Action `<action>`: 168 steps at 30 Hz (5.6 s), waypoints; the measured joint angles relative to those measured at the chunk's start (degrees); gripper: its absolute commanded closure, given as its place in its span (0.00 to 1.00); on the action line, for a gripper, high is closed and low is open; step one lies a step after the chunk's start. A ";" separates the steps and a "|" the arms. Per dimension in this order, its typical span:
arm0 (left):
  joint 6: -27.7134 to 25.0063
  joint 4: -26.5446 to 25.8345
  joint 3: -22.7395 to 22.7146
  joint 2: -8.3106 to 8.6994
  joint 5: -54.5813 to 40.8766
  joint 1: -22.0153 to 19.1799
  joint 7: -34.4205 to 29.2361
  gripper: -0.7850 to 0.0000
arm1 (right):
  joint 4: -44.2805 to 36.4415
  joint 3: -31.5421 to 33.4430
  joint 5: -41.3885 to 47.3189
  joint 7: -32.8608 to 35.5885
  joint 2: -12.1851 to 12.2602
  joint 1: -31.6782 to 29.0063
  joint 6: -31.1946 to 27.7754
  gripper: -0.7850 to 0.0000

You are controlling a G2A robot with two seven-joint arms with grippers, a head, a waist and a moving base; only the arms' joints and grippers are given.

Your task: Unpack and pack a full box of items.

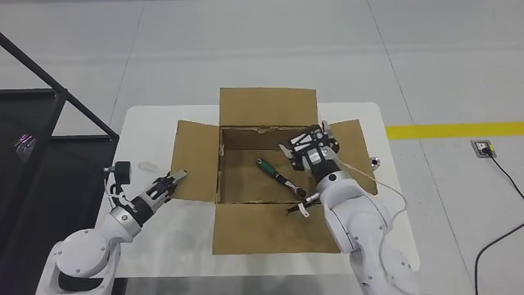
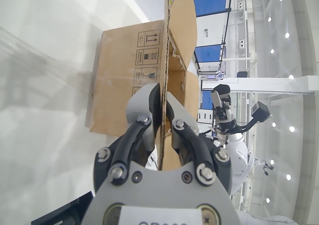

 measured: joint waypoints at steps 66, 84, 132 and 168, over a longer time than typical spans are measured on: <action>-3.37 6.35 -0.24 3.10 -3.79 -0.78 -2.86 0.00 | 7.20 -6.14 -9.16 4.81 -1.21 3.46 -5.15 0.00; -13.54 0.39 -7.86 3.25 4.10 11.51 12.38 0.00 | 7.60 -3.94 -8.48 1.45 -1.22 2.68 -5.60 0.00; 17.28 21.75 19.84 -2.23 -11.81 -13.33 30.03 0.00 | 3.29 -3.22 -10.66 4.92 -1.28 -0.33 -5.90 0.00; 20.89 33.10 23.32 -4.70 -13.99 -22.00 31.47 0.50 | -0.04 -1.44 -11.61 4.92 -1.23 -4.19 -4.91 0.00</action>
